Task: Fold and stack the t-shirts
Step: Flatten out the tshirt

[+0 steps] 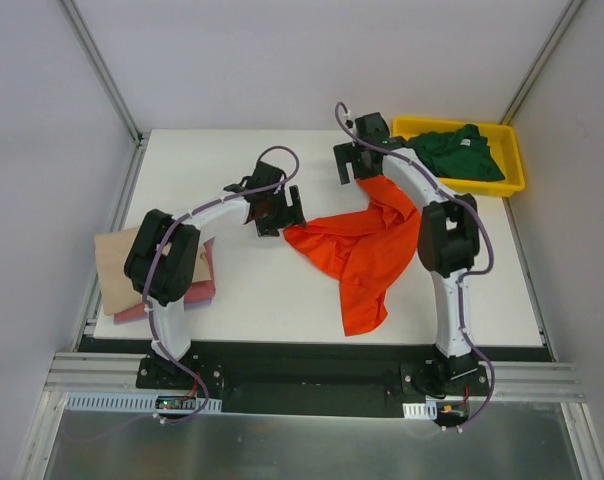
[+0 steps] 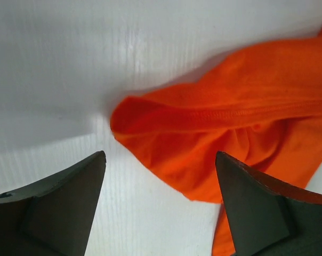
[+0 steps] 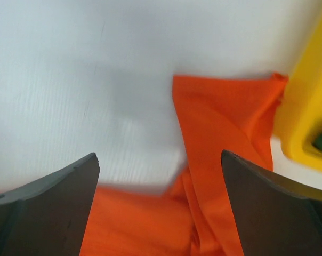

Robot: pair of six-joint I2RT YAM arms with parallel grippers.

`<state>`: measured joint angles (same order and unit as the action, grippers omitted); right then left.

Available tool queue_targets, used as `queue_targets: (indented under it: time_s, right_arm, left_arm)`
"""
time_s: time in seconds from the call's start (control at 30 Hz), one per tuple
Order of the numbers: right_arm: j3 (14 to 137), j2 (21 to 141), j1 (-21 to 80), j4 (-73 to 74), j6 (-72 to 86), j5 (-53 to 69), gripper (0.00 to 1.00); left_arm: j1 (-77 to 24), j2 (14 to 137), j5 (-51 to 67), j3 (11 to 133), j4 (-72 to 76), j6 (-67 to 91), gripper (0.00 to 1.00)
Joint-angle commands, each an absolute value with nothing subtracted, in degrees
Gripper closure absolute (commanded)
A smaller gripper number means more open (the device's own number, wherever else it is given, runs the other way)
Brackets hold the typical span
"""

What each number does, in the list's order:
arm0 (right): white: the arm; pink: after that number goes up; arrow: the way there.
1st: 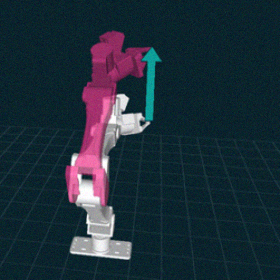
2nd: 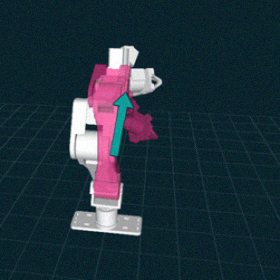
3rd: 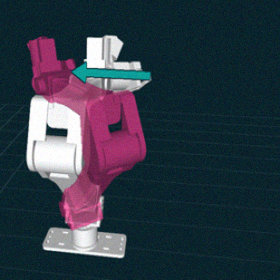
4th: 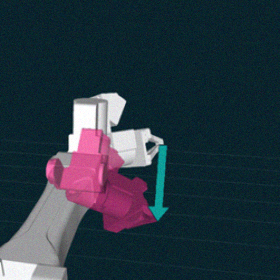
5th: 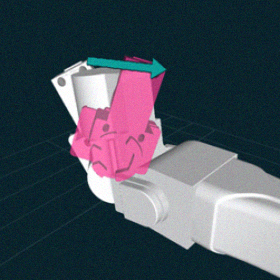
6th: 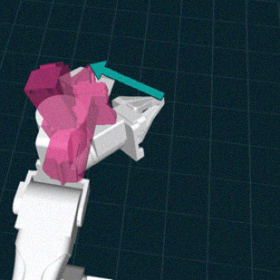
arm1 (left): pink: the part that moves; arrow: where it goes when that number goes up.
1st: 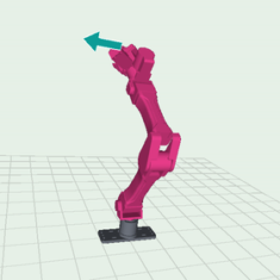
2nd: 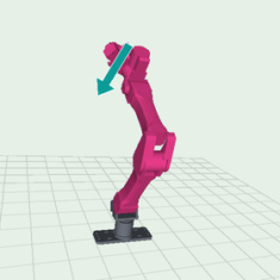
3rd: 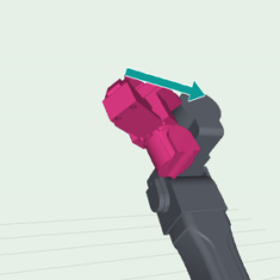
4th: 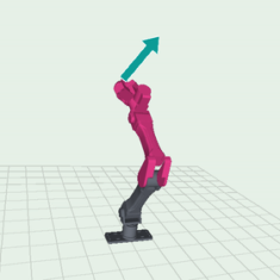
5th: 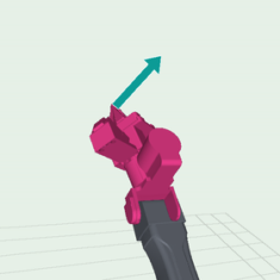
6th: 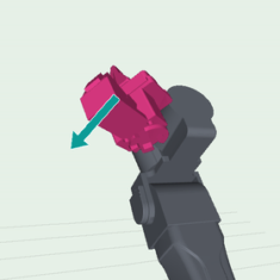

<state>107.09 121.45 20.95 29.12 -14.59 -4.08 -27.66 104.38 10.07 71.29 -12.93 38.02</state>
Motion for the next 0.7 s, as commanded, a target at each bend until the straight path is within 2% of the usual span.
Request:
queue_targets:
  time_s: [0.0,0.1,0.23,0.4,0.43,0.53,0.57,0.6,0.67]
  right_arm:
    - [123.11,132.87,21.09,40.42,-15.74,-9.75,0.01]
    - [128.22,137.89,20.39,40.34,-13.28,-10.29,0.02]
    - [128.24,141.06,19.08,39.03,-11.69,-7.48,0.02]
    - [128.85,143.61,16.71,41.04,-7.22,-4.93,0.01]
    - [128.59,143.61,16.26,41.13,-6.08,-3.96,0.05]
    - [127.18,143.17,15.47,40.96,-4.75,-0.62,0.14]
    - [126.66,142.91,15.47,40.96,-4.92,-0.79,0.17]
    - [126.22,142.74,15.47,40.87,-4.83,-1.49,0.24]
    - [125.6,142.56,15.47,40.78,-4.4,-3.42,0.43]
  left_arm:
    - [-27.33,110.99,5.19,78.39,-20.47,38.06,0.18]
    - [-27.33,114.34,4.75,80.59,-21.97,38.14,0.21]
    - [-27.42,117.33,7.02,82.79,-22.32,38.23,0.27]
    - [-28.47,119.62,10.81,83.67,-22.24,39.46,0.48]
    - [-28.82,119.71,11.16,83.76,-22.24,39.29,0.53]
    - [-29.7,119.45,10.2,84.11,-22.32,38.94,0.76]
    - [-29.79,119.27,9.41,84.11,-22.24,38.94,0.87]
    - [-29.88,118.92,8.8,84.11,-22.24,38.67,0.97]
    - [-29.88,117.52,6.87,83.68,-22.41,37.8,1.0]
